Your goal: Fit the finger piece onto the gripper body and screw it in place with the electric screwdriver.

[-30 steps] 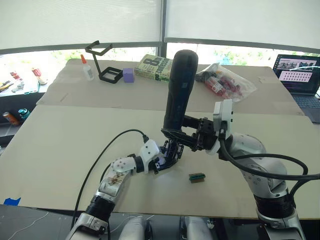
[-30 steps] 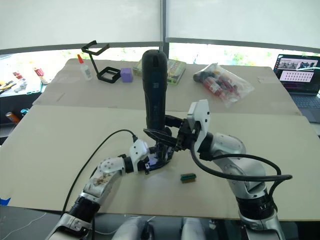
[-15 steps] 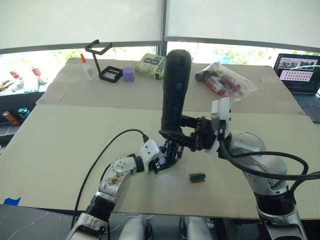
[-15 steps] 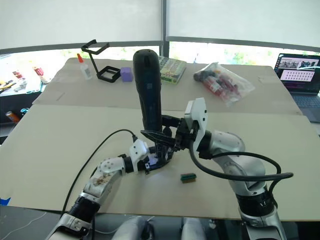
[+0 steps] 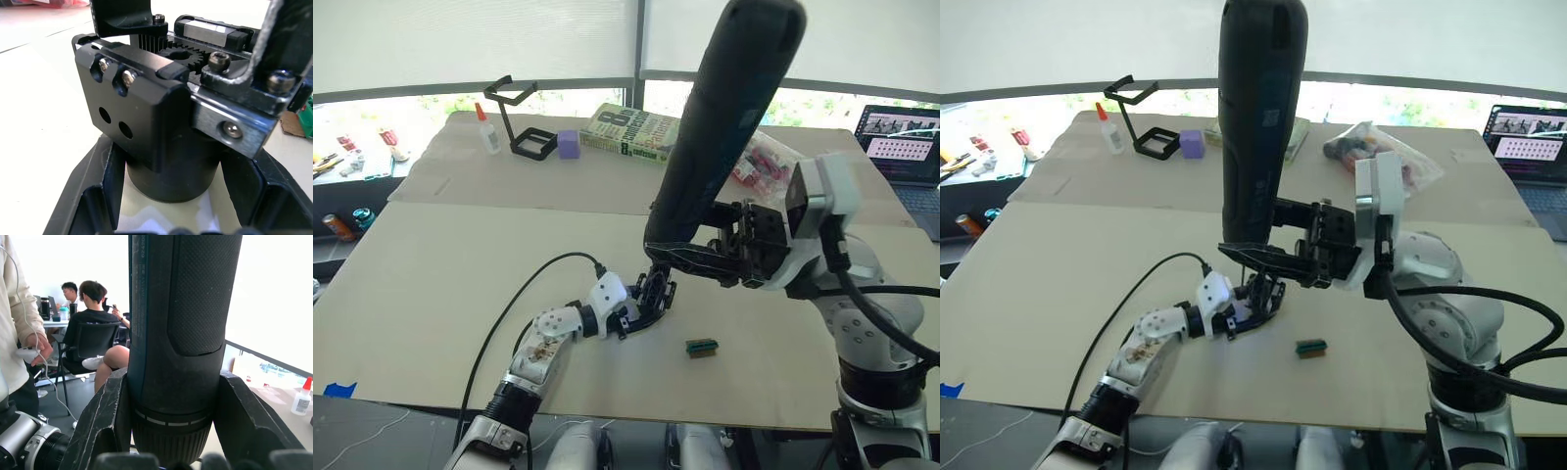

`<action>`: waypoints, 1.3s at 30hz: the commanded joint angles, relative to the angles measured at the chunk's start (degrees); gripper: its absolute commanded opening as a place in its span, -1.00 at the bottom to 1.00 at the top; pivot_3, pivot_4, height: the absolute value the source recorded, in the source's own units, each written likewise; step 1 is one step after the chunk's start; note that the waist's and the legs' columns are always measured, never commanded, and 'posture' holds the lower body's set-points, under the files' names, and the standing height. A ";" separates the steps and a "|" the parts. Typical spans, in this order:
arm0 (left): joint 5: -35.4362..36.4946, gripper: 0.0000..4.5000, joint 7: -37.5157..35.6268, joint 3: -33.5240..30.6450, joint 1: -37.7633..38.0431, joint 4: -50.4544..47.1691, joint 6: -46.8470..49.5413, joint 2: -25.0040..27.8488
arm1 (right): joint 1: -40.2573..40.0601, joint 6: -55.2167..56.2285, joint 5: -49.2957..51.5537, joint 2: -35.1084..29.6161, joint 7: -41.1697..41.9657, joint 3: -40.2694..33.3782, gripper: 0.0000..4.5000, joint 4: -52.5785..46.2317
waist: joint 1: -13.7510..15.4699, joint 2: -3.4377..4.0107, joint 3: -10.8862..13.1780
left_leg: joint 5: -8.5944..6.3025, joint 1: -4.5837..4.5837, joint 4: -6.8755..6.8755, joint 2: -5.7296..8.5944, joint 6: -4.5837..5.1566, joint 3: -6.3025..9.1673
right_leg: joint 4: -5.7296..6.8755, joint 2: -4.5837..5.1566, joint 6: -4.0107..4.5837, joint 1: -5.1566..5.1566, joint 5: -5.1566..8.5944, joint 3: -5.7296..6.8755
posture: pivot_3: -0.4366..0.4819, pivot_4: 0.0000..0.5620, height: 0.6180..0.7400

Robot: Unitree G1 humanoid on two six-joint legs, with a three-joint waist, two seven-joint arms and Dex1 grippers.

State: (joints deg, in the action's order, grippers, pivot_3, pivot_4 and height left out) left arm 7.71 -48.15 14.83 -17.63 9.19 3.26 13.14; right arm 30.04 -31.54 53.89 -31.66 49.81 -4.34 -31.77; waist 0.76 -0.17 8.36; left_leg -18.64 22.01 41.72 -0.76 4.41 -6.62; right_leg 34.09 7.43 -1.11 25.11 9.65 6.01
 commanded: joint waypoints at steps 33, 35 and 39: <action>22.84 0.99 -18.07 -29.26 19.36 -14.09 5.48 29.74 | -11.49 -24.99 -26.84 -47.32 13.12 8.68 -0.14 42.49 | -0.50 0.47 0.36 | 0.10 0.48 -0.05 -0.01 -0.19 -0.39 | 0.04 -0.05 -0.14 0.79 0.23 -0.25 | -0.05 -0.47 1.00; 23.74 0.99 -18.19 -29.78 19.09 -14.35 5.42 29.62 | -9.95 -23.56 -29.19 -46.32 14.03 10.56 -0.14 44.13 | -0.45 0.47 0.37 | 0.11 0.47 -0.05 -0.02 -0.20 -0.43 | 0.04 -0.05 -0.14 0.79 0.23 -0.28 | -0.05 -0.47 1.00; 22.34 1.00 -16.19 -30.45 18.01 -13.48 4.11 29.46 | -8.90 -22.41 -30.76 -45.24 16.32 10.89 0.42 45.74 | -0.18 0.48 0.37 | 0.11 0.47 -0.02 -0.02 -0.21 -0.45 | 0.06 -0.04 -0.14 0.79 0.22 -0.30 | -0.05 -0.47 1.00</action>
State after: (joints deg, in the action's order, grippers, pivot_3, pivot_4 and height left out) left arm 30.46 -65.28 -13.82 1.23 -3.85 8.53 42.50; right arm 19.84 -55.09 23.81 -75.86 64.64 8.22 13.78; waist 0.59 0.30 8.73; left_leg -18.52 22.47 41.70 -0.78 4.20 -7.07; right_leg 34.17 7.39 -1.25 25.89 9.86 5.71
